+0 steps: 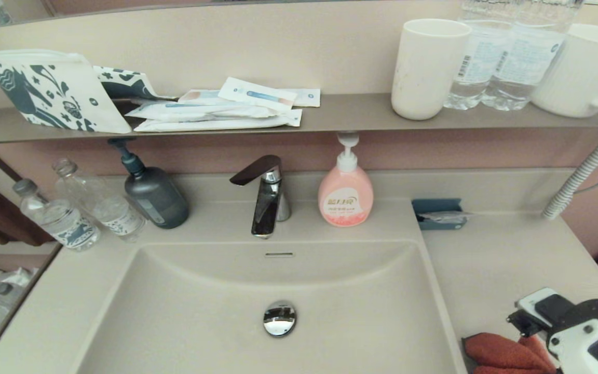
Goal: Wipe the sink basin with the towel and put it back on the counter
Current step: Wipe the sink
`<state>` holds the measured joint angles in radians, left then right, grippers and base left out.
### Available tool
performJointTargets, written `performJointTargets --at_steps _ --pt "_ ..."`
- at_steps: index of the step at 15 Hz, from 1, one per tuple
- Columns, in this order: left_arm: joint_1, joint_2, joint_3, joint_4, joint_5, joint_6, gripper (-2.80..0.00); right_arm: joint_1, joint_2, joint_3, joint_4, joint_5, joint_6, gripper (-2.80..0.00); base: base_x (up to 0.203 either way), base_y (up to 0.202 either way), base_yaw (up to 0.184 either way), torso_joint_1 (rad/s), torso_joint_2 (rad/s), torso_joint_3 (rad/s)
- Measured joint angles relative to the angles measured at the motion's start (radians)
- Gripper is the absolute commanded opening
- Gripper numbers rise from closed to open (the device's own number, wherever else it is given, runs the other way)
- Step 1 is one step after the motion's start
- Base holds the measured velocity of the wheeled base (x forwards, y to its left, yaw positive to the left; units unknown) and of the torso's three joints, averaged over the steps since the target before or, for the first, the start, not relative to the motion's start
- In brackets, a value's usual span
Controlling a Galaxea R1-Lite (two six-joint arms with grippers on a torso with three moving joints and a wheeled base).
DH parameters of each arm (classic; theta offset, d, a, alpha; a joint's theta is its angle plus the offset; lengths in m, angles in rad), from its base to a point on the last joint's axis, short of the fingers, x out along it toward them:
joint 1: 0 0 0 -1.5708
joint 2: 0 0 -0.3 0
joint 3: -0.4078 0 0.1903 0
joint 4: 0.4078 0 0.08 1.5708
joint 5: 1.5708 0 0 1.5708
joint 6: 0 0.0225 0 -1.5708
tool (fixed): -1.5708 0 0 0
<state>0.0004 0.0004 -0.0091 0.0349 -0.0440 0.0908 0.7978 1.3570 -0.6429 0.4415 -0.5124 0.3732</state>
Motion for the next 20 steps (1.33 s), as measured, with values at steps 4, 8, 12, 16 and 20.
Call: performJointTargets --at_steps 4,8,12,16,20 --pt "0.0 0.0 0.0 0.0 0.001 0.0 -2.8 -0.087 0.113 0.094 -0.285 0.071 -0.004 -2.8 0.0 0.0 0.0 0.0 0.0 0.0" --pt "0.0 0.0 0.0 0.0 0.0 0.0 -2.8 -0.244 0.23 0.085 -0.496 0.13 -0.078 -2.8 0.0 0.0 0.0 0.0 0.0 0.0" --pt "0.0 0.0 0.0 0.0 0.001 0.0 -2.8 -0.438 0.288 0.017 -0.545 0.186 -0.19 -2.8 0.0 0.0 0.0 0.0 0.0 0.0" --pt "0.0 0.0 0.0 0.0 0.001 0.0 -2.8 -0.617 0.302 -0.027 -0.548 0.234 -0.289 -2.8 0.0 0.0 0.0 0.0 0.0 0.0" --pt "0.0 0.0 0.0 0.0 0.0 0.0 -2.8 -0.796 0.282 -0.051 -0.548 0.289 -0.394 -2.8 0.0 0.0 0.0 0.0 0.0 0.0"
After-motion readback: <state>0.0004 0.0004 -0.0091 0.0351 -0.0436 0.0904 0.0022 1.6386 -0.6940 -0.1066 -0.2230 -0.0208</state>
